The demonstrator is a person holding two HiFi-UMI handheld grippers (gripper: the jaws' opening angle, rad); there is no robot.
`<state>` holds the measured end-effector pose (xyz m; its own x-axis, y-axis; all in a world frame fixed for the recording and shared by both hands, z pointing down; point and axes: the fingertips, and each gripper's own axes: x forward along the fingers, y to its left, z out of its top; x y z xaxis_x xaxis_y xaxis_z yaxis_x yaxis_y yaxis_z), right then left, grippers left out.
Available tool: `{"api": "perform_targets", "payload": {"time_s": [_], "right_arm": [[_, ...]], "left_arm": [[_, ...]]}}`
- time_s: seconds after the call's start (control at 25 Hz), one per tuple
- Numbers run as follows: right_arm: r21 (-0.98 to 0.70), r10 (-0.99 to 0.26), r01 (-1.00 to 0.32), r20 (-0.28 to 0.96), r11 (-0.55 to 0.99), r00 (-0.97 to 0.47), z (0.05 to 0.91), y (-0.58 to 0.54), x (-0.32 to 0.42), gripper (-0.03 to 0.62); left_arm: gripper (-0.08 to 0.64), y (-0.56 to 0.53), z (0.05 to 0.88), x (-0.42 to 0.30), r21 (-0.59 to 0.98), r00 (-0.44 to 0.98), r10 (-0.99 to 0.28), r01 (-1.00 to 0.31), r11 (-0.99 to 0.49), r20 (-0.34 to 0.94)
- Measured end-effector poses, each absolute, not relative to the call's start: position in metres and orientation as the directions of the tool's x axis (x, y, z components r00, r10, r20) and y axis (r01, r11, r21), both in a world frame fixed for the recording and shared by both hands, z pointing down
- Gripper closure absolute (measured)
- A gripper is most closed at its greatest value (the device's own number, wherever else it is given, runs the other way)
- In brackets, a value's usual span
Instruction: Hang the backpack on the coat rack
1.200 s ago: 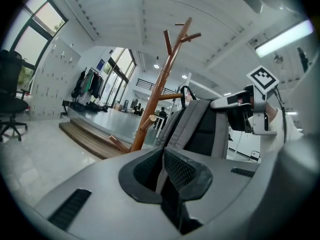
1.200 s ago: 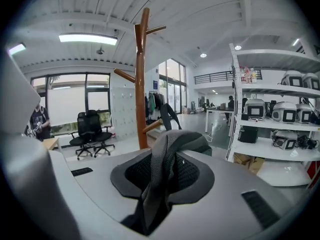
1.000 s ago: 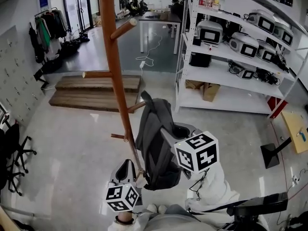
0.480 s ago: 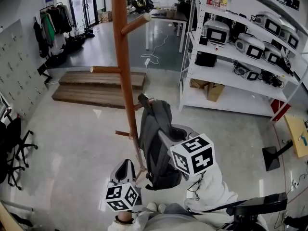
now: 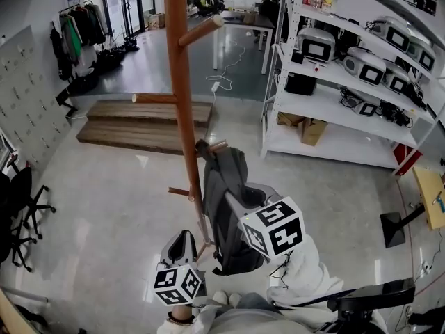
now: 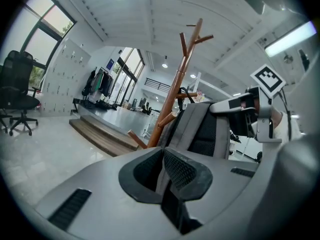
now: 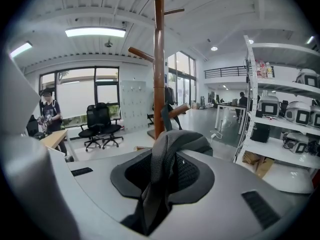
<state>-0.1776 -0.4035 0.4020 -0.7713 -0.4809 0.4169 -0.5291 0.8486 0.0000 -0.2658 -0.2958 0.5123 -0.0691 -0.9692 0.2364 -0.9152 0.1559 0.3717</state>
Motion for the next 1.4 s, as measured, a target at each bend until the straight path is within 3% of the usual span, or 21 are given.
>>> {"api": "perform_targets", "payload": {"time_s": [1.4], "right_arm": [[0.027, -0.449, -0.488, 0.440, 0.872, -0.778, 0.443, -0.391, -0.194, 0.505]], "left_arm": [[0.545, -0.294, 0.516, -0.252, 0.350, -0.066, -0.966, -0.924, 0.154, 0.249]]}}
